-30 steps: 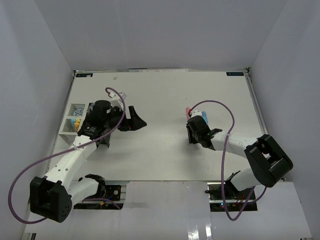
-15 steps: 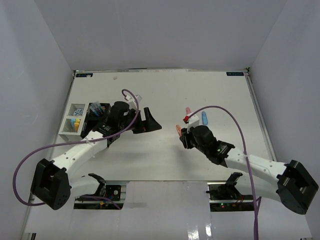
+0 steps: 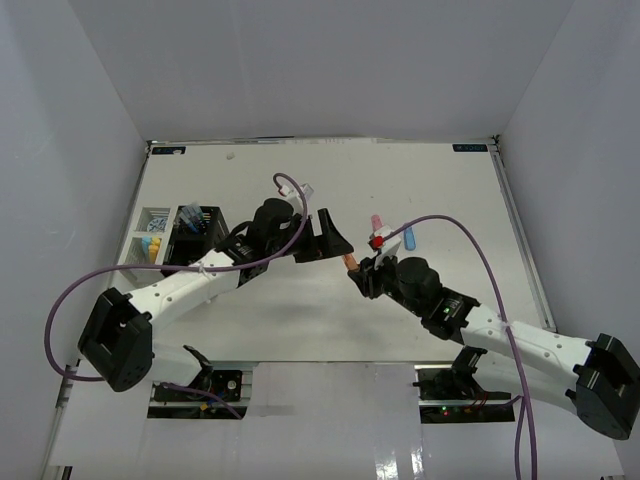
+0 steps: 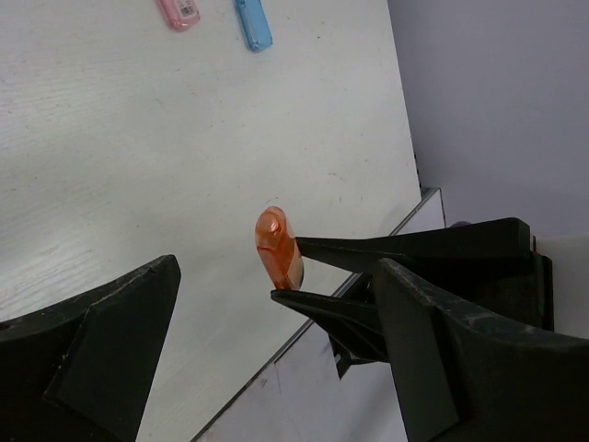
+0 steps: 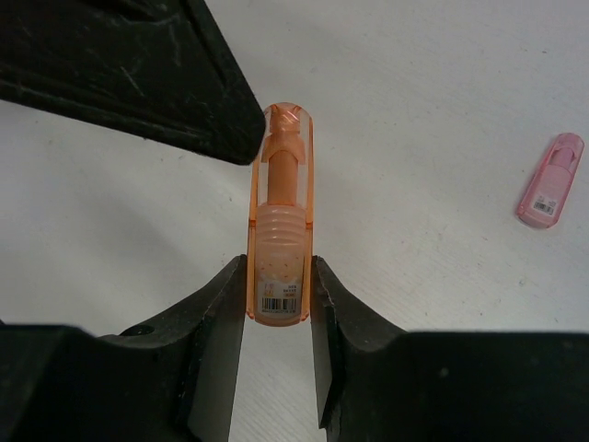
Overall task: Sort the stationery into containers
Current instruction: Pick up the pen from the center of the board.
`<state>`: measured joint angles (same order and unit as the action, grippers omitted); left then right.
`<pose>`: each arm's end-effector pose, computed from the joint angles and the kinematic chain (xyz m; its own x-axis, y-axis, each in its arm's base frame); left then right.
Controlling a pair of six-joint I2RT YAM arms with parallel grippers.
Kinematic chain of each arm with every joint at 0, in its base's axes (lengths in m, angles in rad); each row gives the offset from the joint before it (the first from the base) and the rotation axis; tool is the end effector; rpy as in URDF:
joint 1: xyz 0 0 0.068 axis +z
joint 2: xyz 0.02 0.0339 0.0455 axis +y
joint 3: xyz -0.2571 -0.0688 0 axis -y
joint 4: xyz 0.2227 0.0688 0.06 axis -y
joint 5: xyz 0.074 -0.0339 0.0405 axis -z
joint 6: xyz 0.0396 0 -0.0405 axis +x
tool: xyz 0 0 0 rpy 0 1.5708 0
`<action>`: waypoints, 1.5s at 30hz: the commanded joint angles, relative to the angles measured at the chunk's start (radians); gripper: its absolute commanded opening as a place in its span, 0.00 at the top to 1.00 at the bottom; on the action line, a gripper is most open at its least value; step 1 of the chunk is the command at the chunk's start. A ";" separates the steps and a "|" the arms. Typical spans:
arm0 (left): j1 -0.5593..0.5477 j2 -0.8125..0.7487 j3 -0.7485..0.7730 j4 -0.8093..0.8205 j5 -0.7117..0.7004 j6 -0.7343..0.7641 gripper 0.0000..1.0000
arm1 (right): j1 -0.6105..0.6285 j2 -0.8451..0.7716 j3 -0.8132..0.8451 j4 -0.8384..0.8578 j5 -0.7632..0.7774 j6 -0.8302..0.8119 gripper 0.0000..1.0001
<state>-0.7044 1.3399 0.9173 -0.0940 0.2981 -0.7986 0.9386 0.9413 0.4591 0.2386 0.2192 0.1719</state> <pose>0.2105 -0.1942 0.2719 -0.8455 -0.1802 -0.5027 0.2980 0.6220 -0.7241 0.1270 0.1588 0.2440 -0.2538 -0.0639 -0.9651 -0.6286 0.7693 0.1143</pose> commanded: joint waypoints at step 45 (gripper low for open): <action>-0.055 -0.083 0.089 -0.170 -0.591 0.202 0.81 | 0.009 -0.163 -0.105 0.041 0.112 0.014 0.10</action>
<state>-0.8051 1.3582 0.9604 -0.1665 -0.0845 -0.6819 0.9432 0.8101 0.3626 0.2859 0.2703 0.1982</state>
